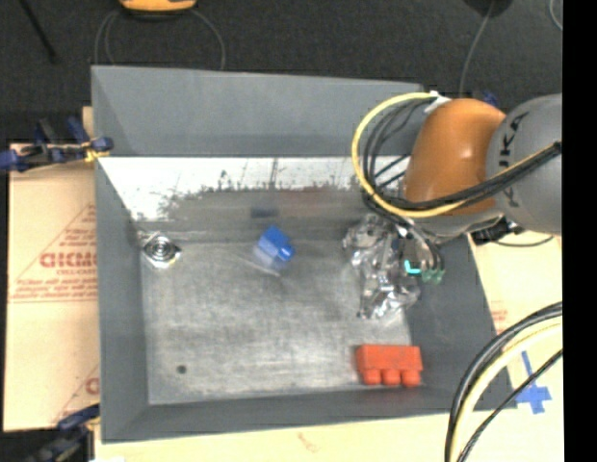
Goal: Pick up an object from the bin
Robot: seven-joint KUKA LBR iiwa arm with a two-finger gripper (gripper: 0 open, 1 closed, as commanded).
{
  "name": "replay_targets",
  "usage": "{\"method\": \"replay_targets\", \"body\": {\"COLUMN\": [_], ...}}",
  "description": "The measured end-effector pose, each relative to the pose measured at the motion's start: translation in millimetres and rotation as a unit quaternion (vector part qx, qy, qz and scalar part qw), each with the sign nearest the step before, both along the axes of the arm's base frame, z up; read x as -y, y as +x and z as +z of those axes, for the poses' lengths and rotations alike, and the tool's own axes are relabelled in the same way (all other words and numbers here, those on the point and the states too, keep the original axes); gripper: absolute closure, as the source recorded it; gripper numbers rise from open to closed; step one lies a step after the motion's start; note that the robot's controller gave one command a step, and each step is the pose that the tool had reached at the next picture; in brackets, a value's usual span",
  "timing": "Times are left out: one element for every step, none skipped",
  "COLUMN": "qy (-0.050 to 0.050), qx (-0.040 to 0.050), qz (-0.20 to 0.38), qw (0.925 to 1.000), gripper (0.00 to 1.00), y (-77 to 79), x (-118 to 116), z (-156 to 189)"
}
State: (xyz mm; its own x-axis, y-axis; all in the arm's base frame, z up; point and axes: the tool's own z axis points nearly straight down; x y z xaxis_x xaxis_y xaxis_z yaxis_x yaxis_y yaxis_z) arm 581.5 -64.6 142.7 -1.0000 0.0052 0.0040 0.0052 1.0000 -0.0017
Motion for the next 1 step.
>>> {"method": "replay_targets", "body": {"qy": [0.0], "qx": [-0.0017], "qz": [0.036], "qw": [0.9993], "gripper": [0.0], "y": [-91.1], "x": [31.9], "z": [-46.2]}}
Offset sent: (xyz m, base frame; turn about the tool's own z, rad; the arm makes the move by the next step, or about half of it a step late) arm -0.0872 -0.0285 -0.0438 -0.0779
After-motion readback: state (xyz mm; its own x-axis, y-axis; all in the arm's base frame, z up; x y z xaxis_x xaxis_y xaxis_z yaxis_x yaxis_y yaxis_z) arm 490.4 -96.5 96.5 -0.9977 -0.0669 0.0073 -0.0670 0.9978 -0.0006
